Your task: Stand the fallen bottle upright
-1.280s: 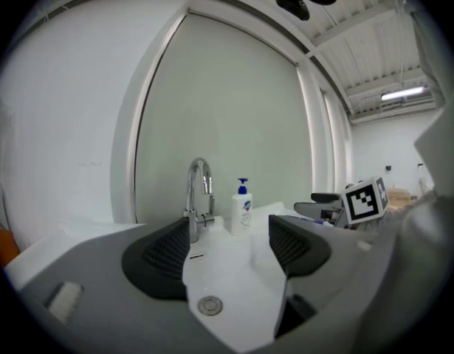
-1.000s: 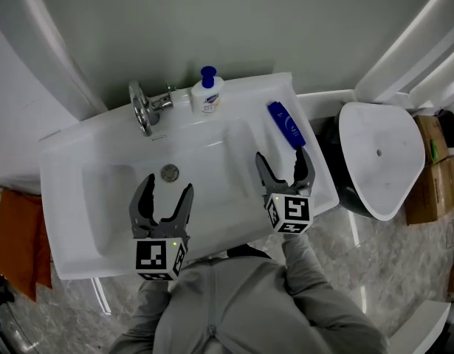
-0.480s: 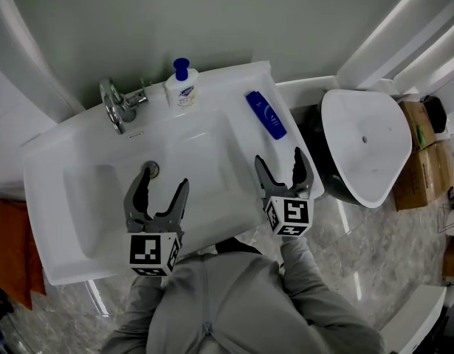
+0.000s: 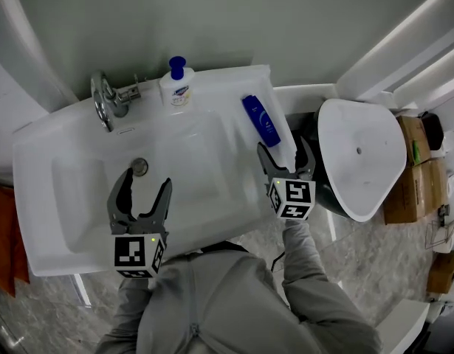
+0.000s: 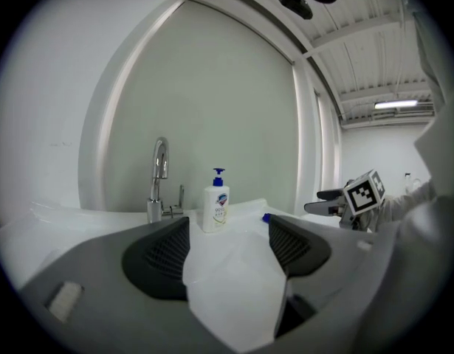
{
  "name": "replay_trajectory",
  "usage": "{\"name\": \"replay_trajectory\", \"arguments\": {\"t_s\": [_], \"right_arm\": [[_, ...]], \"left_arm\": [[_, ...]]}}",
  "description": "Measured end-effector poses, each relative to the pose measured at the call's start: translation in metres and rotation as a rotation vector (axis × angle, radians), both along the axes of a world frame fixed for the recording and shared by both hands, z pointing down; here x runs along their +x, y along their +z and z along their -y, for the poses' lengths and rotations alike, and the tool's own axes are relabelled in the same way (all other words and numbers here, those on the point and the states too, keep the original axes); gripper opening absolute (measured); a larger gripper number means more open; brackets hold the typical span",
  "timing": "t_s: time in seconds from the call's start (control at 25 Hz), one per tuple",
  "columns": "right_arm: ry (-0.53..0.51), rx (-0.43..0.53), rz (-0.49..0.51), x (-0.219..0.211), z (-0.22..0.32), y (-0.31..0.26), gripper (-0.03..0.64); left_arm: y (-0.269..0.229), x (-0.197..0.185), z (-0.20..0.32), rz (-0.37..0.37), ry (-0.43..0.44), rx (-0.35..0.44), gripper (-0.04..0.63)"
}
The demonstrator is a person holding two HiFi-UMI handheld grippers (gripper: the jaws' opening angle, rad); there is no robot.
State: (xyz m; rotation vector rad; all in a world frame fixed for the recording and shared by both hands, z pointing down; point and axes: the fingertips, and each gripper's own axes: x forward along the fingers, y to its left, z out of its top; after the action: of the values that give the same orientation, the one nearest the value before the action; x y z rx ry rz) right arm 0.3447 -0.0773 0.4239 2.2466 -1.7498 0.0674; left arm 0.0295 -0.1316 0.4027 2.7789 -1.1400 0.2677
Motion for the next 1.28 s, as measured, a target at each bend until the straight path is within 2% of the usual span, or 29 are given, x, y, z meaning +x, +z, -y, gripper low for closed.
{"name": "replay_trajectory", "arguments": {"t_s": [0.4,0.68,0.8,0.96,1.12,1.28], "right_arm": [[-0.104,-0.213,-0.014,0.032,0.057,0.039,0.431],[-0.226,-0.453,0.068,0.037,0.087,0.080,0.428],[-0.243,-0.528,0.095,0.041,0.097,0.092,0.425],[-0.248,-0.602,0.090,0.047,0.111,0.103,0.389],[-0.253,-0.665,0.141,0.051,0.124,0.113,0.380],[-0.270,-0.777,0.146,0.053,0.130,0.127,0.377]], "left_arm": [[0.007,-0.012,0.008,0.014,-0.125,-0.017,0.373],[0.012,-0.017,0.009,0.016,-0.190,-0.025,0.373],[0.014,-0.018,0.009,0.019,-0.207,-0.026,0.373],[0.015,-0.022,0.009,0.022,-0.238,-0.031,0.373],[0.014,-0.028,0.009,0.028,-0.267,-0.031,0.373],[0.018,-0.036,0.009,0.023,-0.294,-0.043,0.373]]}}
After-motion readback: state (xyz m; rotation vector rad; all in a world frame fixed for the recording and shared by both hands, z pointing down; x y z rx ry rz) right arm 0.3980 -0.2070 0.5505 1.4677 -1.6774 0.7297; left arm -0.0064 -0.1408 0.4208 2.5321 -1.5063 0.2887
